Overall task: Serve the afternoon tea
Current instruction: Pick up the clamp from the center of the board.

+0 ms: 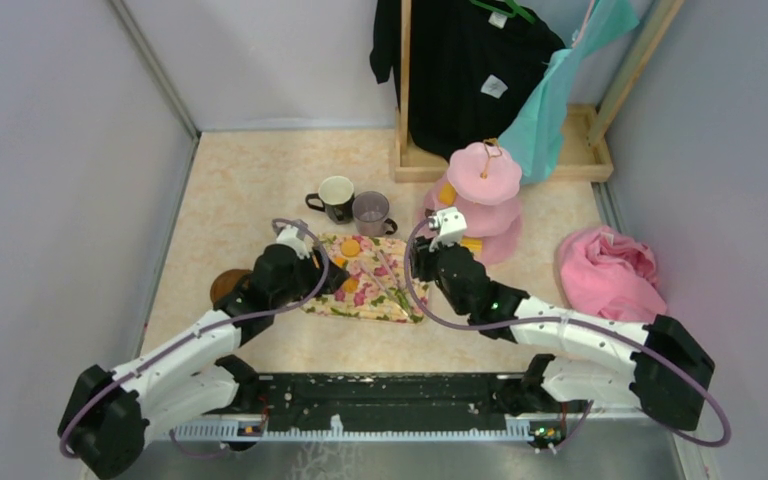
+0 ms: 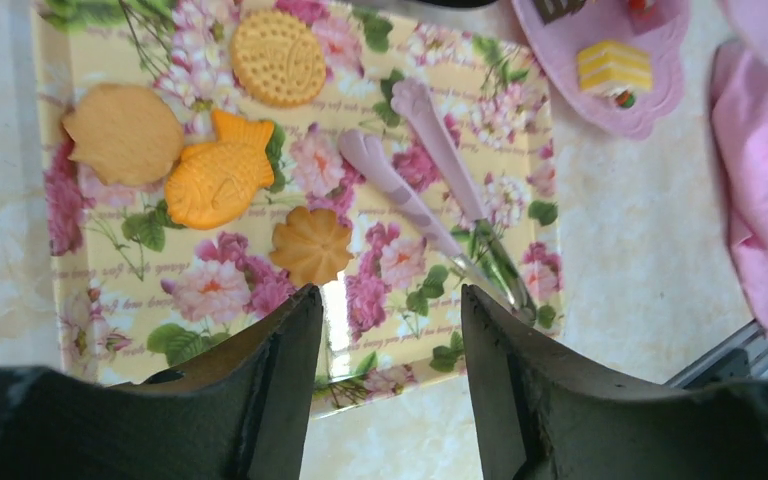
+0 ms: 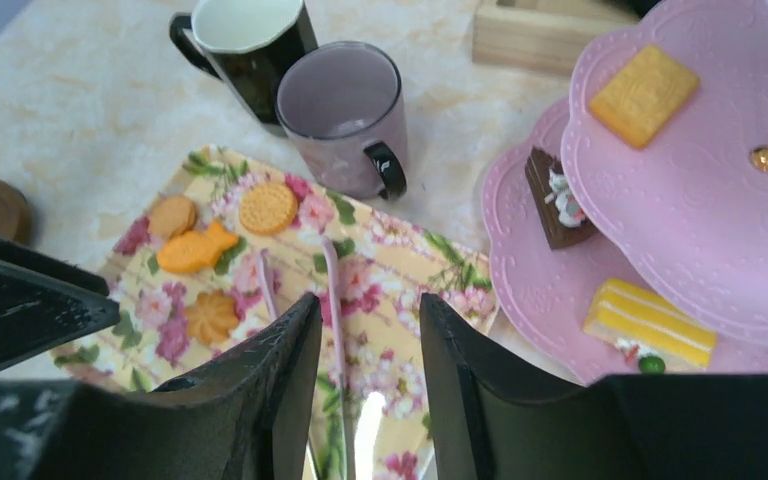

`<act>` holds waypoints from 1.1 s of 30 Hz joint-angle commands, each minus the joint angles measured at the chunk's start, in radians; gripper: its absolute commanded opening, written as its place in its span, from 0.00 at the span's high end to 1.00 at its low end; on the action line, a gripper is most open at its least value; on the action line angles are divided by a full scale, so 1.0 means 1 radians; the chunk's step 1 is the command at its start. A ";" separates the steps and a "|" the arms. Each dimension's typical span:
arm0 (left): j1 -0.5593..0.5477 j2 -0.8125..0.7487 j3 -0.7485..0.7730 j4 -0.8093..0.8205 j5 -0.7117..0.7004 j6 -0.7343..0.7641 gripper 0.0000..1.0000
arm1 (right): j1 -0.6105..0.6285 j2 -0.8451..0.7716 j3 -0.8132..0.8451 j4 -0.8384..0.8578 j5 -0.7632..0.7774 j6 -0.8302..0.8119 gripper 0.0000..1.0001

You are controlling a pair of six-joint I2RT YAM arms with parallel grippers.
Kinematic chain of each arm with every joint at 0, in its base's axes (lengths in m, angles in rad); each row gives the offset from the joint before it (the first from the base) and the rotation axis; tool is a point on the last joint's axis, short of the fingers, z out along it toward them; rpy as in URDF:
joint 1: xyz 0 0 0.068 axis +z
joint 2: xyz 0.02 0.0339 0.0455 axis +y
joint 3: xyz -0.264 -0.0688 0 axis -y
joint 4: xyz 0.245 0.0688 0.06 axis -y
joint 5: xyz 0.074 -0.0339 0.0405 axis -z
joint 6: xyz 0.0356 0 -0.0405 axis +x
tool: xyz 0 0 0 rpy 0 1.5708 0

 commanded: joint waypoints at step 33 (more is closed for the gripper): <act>-0.003 -0.254 -0.045 0.037 -0.315 -0.025 0.25 | 0.052 0.482 0.039 0.128 -0.157 0.062 0.29</act>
